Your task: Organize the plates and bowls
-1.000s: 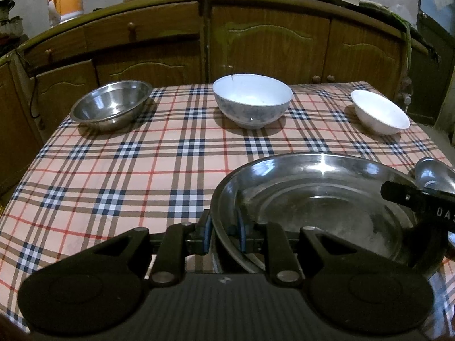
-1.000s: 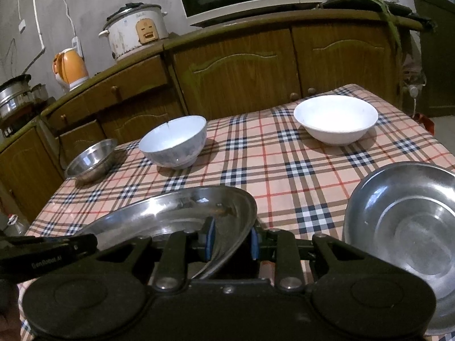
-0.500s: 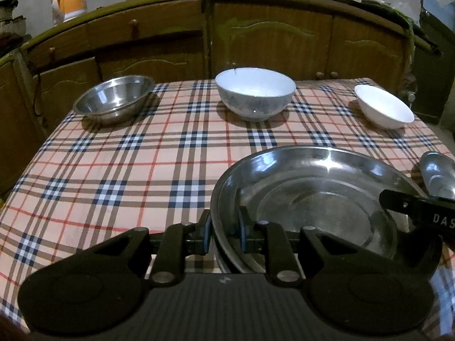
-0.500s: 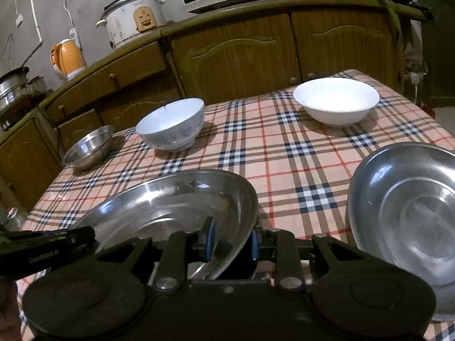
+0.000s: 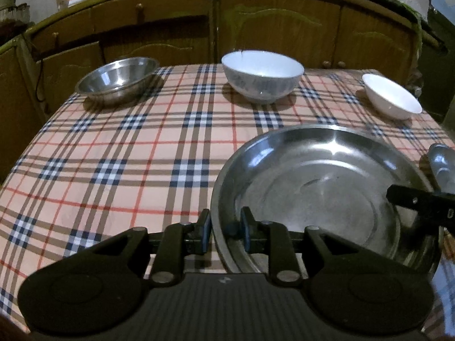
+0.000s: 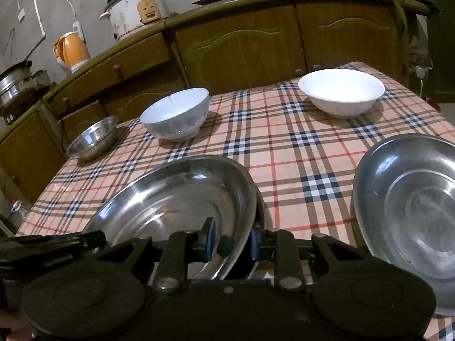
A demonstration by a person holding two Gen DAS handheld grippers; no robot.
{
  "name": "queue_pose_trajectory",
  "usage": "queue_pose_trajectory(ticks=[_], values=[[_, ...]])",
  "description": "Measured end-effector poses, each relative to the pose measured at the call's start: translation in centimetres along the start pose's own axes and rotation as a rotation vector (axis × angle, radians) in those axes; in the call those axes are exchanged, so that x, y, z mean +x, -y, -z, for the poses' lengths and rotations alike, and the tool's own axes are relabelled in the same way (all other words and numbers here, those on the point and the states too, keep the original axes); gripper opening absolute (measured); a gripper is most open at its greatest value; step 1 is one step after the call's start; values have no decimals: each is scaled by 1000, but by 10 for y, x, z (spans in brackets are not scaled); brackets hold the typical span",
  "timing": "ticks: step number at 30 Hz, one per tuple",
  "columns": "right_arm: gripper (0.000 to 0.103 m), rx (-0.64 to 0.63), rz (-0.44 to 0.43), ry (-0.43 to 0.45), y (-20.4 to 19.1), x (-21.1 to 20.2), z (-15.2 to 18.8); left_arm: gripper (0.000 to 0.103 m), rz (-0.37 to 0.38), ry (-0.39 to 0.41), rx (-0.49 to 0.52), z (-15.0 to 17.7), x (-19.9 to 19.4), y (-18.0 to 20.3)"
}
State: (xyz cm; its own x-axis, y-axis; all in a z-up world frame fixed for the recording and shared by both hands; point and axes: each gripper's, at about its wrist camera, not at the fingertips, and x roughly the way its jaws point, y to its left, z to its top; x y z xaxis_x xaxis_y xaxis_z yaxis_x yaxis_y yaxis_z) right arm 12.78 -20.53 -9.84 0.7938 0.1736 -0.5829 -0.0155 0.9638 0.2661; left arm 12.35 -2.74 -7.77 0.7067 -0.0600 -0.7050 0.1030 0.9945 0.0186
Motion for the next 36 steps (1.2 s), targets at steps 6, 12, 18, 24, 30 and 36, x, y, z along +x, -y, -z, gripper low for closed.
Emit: queue_pose_trajectory(ticks=[6,12,18,24,30,36], values=[[30,-14,2,-4,-1,-1,0,25,-3,9,6,1,0,1],[38,-41,7,-8,-4,-5,-4,27,-6,11,2,2,0,-1],[55,-56,2,-11,-6,-11,-5,32,-9,11,2,3,-1,-2],[81,-82,83,20,-2,-23,-11,31,-8,0,-10,5,1,-1],[81,-69,93,24,2,-34,-6,47,-3,12,-20,3,-10,1],[81,-102,94,50,-7,-53,-5,72,8,16,-31,1,-31,3]])
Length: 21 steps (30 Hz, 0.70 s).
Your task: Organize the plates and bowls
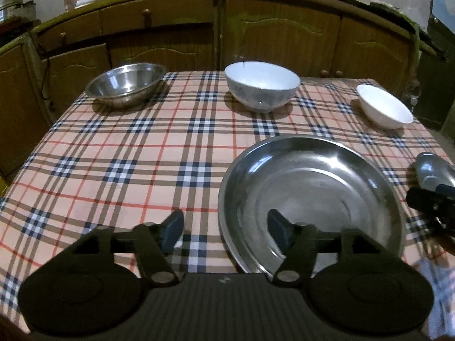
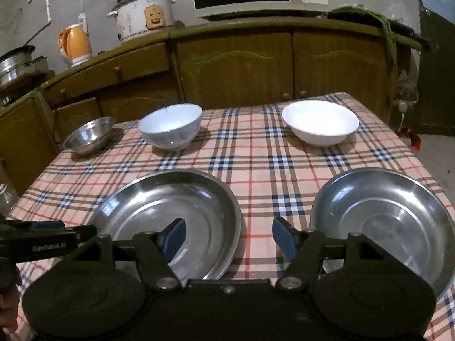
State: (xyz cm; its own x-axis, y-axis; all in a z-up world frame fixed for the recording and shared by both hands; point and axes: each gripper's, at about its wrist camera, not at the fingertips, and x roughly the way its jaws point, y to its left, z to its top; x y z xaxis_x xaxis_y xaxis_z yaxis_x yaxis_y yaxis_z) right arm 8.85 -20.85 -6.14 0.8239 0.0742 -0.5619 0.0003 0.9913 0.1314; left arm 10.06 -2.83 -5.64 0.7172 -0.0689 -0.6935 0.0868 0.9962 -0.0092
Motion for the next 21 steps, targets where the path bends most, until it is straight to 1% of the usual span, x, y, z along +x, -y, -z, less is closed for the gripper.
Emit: queue_pose_trajectory(ticks=[3,9,16,21], values=[[81,-1,-5,18,-2,-12,-3,81,4,-3,-9,-1,-13,2],[81,-14,-17,60,-5,-41,-8,88,6,13,-36,-3,-44,5],[81,-19,-18,104,-2,-78,-10,89,16,46,-53,-4,-79,15],[81,-7,-14,131,6,-104,-10,90,40,76,-52,-5,-101,26]])
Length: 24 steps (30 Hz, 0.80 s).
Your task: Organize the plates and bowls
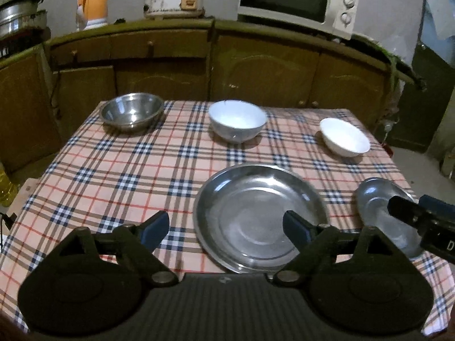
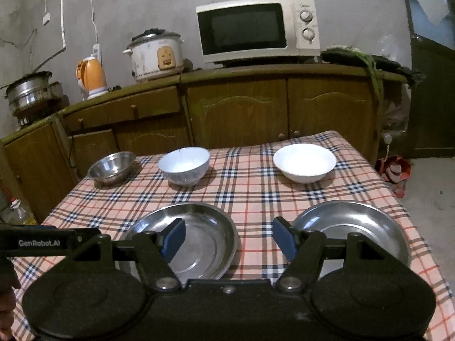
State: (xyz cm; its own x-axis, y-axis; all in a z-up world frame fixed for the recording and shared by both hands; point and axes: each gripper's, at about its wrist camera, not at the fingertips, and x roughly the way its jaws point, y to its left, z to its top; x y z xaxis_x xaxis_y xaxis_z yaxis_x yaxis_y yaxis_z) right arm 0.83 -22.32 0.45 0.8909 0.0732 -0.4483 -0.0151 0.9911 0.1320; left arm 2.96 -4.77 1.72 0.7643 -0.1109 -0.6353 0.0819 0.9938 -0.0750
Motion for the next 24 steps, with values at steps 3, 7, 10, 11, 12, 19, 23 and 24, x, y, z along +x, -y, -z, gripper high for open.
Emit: queue_pose_trajectory(ticks=[3,7,10,11,12,19,23,24], values=[[81,19,8,14,7,-14,1,91,24,16,-4,1,-9,11],[81,40,34,24,19,-31,2,93,61,26,31,5,-18,32],[81,55,51,34,29,-42,5,93,87,30,52,7,-23,46],[81,55,64,40,33,-46,6,93,92,33,58,8,-24,49],[81,54,75,45,35,-50,6,93,96,36,66,9,-25,53],[81,87,110,66,61,-66,11,93,137,38,113,13,-27,79],[81,103,131,68,77,-69,14,93,150,42,135,15,-23,92],[81,105,137,70,81,-69,14,93,153,41,137,15,-22,94]])
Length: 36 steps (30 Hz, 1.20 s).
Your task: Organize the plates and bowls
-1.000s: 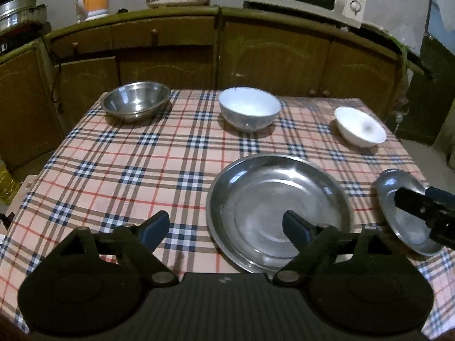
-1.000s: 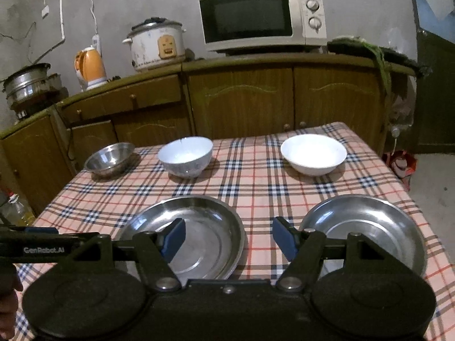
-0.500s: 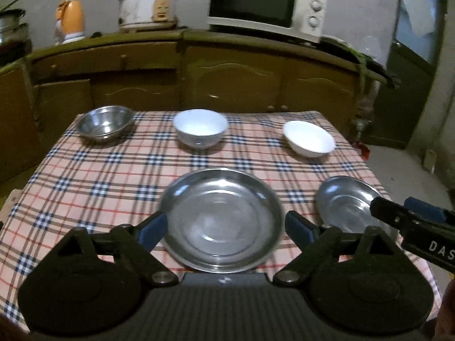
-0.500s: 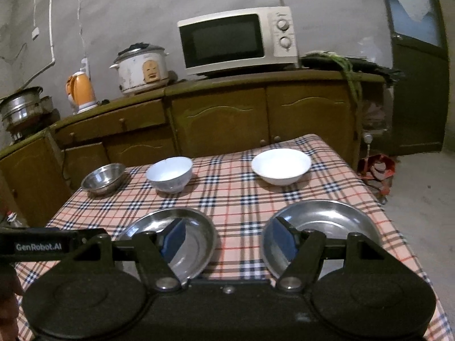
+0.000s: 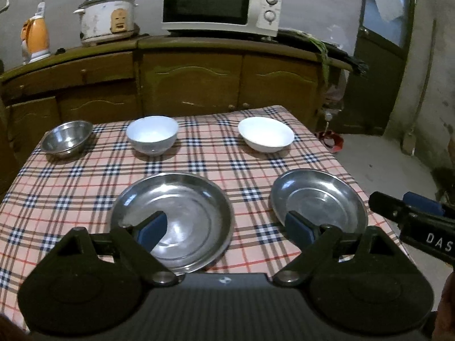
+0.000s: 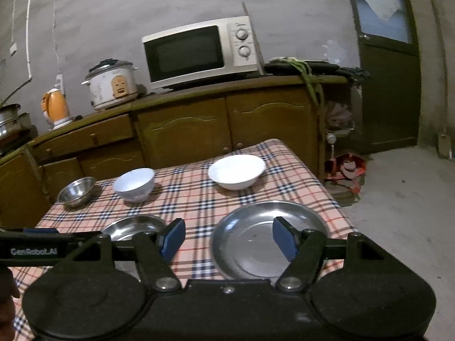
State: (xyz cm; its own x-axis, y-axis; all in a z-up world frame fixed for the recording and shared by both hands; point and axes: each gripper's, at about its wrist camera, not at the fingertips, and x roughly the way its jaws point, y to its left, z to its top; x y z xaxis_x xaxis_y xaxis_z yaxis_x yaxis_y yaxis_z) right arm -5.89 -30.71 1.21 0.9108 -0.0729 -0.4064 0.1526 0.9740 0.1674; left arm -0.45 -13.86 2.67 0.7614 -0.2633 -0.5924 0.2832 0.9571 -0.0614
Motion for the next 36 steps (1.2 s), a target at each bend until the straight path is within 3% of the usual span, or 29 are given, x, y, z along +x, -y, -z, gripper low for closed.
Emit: queue_pose_trajectory(ticks=[24,36], values=[[81,8,89,-27,93,64,-3,93,6,-40,58,-8,66,46],[81,103,74,-143,128,121,0,93,-13,-84,60,-11,117,66]])
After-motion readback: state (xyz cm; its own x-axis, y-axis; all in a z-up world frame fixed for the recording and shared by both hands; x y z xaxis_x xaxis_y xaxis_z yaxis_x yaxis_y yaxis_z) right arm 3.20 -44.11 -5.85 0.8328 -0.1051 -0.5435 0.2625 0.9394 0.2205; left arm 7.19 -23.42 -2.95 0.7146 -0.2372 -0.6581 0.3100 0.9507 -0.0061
